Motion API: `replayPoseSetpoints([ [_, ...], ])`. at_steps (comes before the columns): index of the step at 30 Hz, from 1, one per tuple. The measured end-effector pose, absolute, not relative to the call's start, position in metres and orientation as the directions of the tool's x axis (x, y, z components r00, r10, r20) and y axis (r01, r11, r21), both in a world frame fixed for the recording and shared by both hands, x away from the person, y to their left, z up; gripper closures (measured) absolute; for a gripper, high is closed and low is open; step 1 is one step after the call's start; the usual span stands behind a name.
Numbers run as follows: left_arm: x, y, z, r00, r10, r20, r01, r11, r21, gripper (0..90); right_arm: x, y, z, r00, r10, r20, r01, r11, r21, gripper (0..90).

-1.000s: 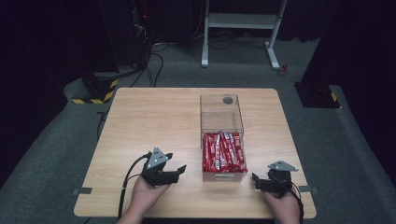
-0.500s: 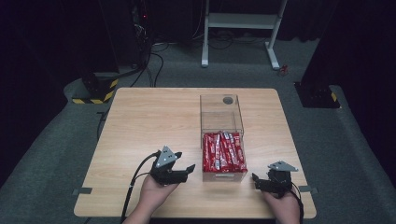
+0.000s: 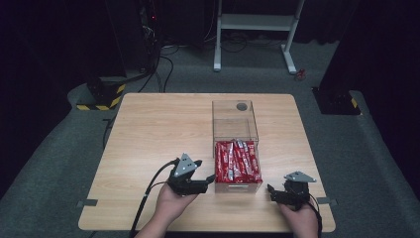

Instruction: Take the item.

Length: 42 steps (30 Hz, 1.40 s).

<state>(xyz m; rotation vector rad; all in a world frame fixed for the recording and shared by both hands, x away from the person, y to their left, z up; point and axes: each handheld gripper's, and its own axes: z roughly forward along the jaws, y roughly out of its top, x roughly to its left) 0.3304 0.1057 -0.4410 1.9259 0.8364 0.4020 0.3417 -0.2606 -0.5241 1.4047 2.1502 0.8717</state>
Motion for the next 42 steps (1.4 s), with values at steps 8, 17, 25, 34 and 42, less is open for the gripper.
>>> replayPoseSetpoints([
  [8, 0.330, 0.094, -0.435, 0.725, 0.685, -0.070, 0.369, -0.300, 0.879, 31.3, 0.342, -0.260, -0.524, -0.396, 0.918, -0.010, 0.651, 0.289, 0.701, 12.3],
  [17, 0.332, 0.083, -0.431, 0.739, 0.669, -0.074, 0.364, -0.304, 0.881, 32.5, 0.341, -0.260, -0.524, -0.397, 0.918, -0.010, 0.651, 0.289, 0.702, 12.3],
  [25, 0.333, 0.072, -0.431, 0.751, 0.657, -0.064, 0.359, -0.325, 0.875, 36.3, 0.341, -0.260, -0.524, -0.397, 0.918, -0.010, 0.651, 0.289, 0.702, 12.3],
  [34, 0.334, 0.059, -0.434, 0.772, 0.633, -0.048, 0.347, -0.357, 0.867, 52.0, 0.341, -0.260, -0.524, -0.397, 0.918, -0.010, 0.651, 0.290, 0.702, 12.3],
  [42, 0.334, 0.055, -0.439, 0.755, 0.655, -0.028, 0.359, -0.378, 0.853, 66.6, 0.341, -0.260, -0.524, -0.398, 0.917, -0.009, 0.651, 0.290, 0.701, 12.3],
])
